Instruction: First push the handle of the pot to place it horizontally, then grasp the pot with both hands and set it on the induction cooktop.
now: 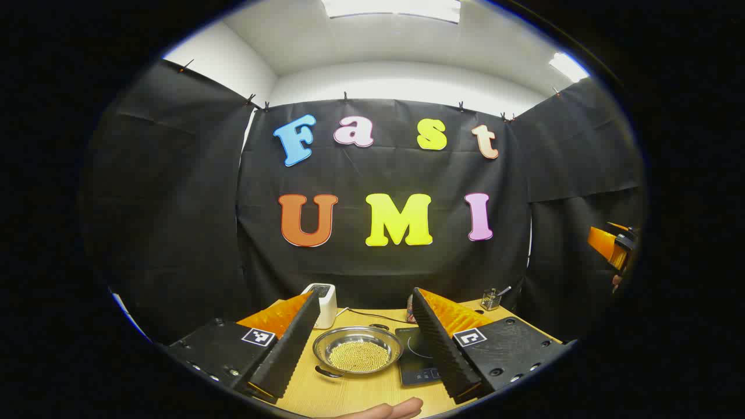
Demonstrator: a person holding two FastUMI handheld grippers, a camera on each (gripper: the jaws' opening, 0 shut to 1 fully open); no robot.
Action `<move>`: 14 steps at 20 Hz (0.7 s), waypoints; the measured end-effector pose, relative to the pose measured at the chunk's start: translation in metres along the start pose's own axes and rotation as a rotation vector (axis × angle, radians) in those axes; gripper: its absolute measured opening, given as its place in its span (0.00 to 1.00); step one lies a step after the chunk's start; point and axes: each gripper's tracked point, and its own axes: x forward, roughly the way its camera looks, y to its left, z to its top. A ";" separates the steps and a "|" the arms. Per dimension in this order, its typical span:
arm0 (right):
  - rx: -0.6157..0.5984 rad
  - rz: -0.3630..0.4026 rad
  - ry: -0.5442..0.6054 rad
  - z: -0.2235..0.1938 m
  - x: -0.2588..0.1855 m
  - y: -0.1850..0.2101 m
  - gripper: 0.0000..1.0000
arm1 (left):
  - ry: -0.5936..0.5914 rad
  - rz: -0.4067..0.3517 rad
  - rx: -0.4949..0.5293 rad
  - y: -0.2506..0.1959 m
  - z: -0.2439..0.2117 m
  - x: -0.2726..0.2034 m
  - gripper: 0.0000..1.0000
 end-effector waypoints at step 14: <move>0.012 -0.003 0.028 -0.015 0.004 -0.020 1.00 | -0.002 -0.042 0.030 -0.017 -0.007 -0.003 0.95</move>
